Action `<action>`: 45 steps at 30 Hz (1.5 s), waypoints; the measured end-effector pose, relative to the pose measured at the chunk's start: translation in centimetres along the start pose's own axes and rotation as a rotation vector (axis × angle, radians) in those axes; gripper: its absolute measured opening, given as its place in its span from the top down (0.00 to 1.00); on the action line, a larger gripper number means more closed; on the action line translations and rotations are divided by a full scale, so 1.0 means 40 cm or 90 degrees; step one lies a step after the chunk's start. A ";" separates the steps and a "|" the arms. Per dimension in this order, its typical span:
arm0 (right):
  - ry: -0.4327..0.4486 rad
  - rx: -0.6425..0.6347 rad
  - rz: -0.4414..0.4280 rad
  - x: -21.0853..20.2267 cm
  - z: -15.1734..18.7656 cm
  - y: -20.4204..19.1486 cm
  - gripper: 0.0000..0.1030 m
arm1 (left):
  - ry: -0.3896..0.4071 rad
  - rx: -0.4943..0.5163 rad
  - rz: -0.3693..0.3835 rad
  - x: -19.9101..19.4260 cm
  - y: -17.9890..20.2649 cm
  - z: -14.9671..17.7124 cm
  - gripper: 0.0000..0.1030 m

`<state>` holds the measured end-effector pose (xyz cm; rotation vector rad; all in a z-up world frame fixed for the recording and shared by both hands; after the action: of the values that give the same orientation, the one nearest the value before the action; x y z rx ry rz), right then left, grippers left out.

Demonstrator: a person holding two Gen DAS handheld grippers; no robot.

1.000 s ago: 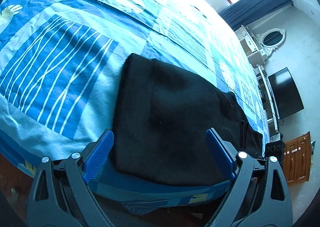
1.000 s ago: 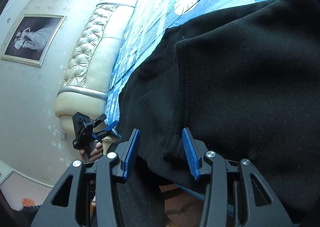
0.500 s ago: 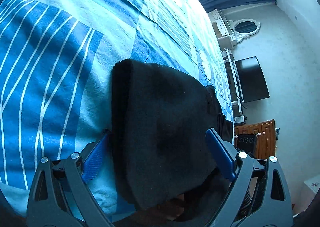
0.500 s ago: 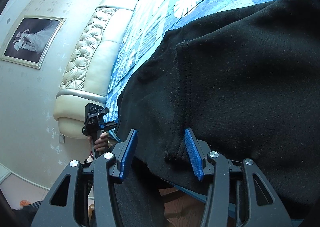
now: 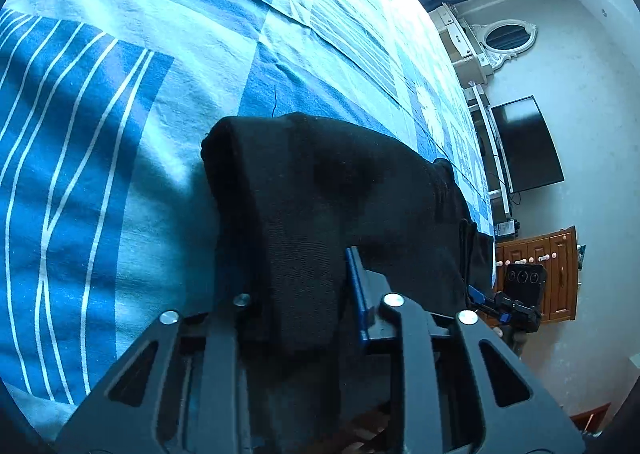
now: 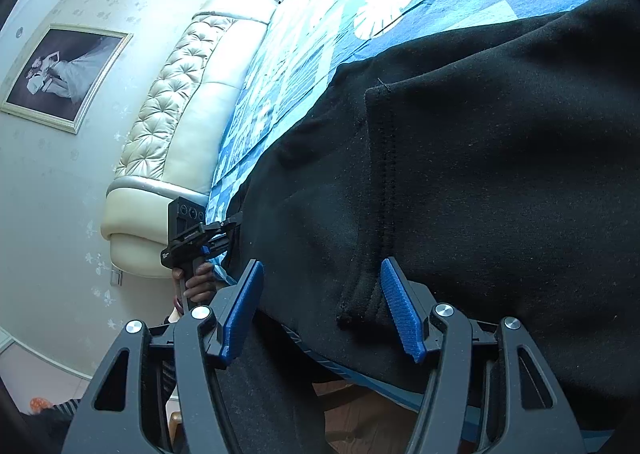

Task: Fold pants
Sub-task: 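Grasp the trousers end with the left gripper while the right gripper presses the fabric, then lift the held end with the left gripper and fold it toward the right gripper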

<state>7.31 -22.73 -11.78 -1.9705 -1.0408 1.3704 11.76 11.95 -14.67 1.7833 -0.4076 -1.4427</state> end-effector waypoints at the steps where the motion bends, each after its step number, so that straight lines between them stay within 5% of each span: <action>1: 0.000 0.000 0.001 0.000 -0.001 0.000 0.41 | 0.000 -0.014 0.008 -0.003 0.000 0.000 0.84; 9: 0.009 0.000 0.002 0.005 -0.003 -0.011 0.35 | 0.030 -0.012 -0.010 -0.045 0.077 0.012 0.87; 26: 0.019 0.007 0.055 -0.048 0.010 -0.032 0.31 | 0.029 0.111 -0.029 -0.067 0.427 0.078 0.88; 39: 0.093 0.043 0.083 -0.189 0.032 0.024 0.31 | 0.003 0.232 -0.121 0.169 0.688 0.171 0.88; 45: 0.186 0.087 0.094 -0.295 0.028 0.104 0.31 | 0.009 0.285 -0.170 0.320 0.741 0.225 0.88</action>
<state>5.23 -34.80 -9.03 -2.0990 -0.6631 1.1466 13.87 -18.90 -1.78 2.2733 -0.5325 -1.6119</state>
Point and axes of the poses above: each gripper's, at about its wrist camera, not at the fingertips, and x roughly the way its jaws point, y to its right, z to its underside, the point moved 10 cm from there along x, roughly the way its jaws point, and after that the axes turned 11 degrees about -x, right-handed, at the moved point
